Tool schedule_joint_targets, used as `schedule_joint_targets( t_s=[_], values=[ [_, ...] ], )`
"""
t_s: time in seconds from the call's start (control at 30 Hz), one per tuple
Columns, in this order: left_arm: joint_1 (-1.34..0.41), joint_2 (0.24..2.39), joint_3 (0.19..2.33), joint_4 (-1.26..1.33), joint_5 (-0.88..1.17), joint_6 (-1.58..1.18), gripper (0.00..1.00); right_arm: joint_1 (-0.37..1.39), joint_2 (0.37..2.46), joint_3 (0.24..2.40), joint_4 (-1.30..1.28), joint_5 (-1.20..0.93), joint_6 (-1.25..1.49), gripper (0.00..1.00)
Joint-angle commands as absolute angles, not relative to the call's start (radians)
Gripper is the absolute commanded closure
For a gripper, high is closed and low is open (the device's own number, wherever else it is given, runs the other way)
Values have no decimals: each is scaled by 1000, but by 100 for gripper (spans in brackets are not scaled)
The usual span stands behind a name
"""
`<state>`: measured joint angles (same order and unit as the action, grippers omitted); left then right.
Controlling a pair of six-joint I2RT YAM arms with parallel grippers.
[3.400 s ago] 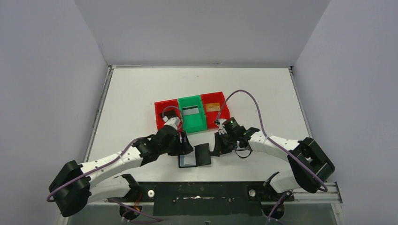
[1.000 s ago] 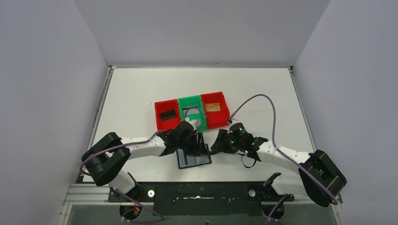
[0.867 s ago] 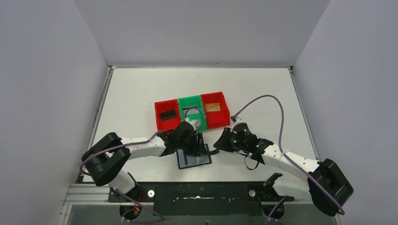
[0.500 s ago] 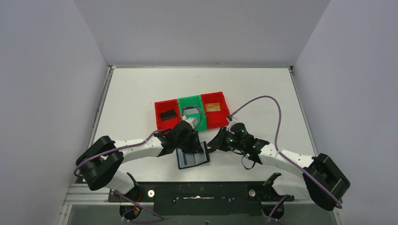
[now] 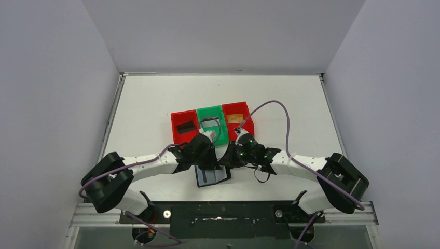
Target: Take the credit cards out of the card holder
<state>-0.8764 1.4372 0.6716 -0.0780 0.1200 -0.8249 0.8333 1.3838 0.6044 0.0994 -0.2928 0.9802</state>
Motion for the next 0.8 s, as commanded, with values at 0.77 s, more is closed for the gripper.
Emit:
schedule_joint_targets(
  t_s=[0.77],
  values=[
    [-840, 1094, 459, -172, -2, -916, 75, 928, 1527, 709, 81, -200, 933, 70]
  ],
)
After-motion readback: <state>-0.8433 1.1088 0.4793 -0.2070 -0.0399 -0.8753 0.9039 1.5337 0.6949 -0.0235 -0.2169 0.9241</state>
